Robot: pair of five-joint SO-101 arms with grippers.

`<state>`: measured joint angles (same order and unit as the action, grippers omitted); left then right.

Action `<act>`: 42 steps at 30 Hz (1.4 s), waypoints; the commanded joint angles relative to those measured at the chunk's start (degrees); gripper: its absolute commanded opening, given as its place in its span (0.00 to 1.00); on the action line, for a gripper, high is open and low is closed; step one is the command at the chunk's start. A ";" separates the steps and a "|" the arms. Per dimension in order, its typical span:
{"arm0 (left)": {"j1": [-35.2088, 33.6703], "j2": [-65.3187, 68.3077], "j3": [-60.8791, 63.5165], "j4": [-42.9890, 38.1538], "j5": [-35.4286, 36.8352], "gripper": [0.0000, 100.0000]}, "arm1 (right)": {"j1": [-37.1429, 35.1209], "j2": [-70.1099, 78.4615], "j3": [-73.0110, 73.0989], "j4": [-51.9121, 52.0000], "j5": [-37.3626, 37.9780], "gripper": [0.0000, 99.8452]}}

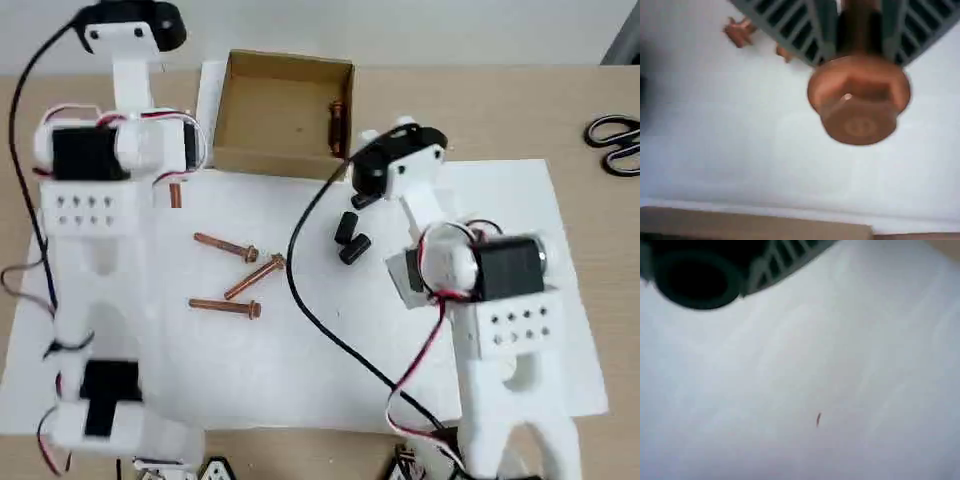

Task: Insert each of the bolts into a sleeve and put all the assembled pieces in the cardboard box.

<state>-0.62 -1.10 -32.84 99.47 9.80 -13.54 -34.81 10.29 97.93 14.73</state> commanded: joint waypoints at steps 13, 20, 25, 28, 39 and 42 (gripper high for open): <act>11.08 -23.65 12.18 0.88 5.01 0.00 | -3.12 -28.00 16.09 -0.66 -0.79 0.01; 16.79 -32.00 18.77 0.88 6.59 0.00 | -3.21 -35.47 21.80 -8.22 -0.62 0.00; 20.04 -39.03 26.07 -1.93 19.60 0.00 | -5.41 -43.30 31.38 -15.96 -0.53 0.00; 20.04 -42.73 32.40 -3.43 20.84 0.00 | -10.24 -49.89 38.68 -17.63 -1.14 0.00; 20.13 -63.21 61.67 -24.79 21.01 0.00 | -24.66 -64.66 50.64 -21.76 -19.96 0.00; 20.48 -69.54 71.16 -31.21 22.59 0.00 | -26.51 -64.66 50.64 -22.46 -22.51 0.00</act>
<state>19.52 -64.92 31.43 75.03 30.73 -38.51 -99.60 61.10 77.71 -5.41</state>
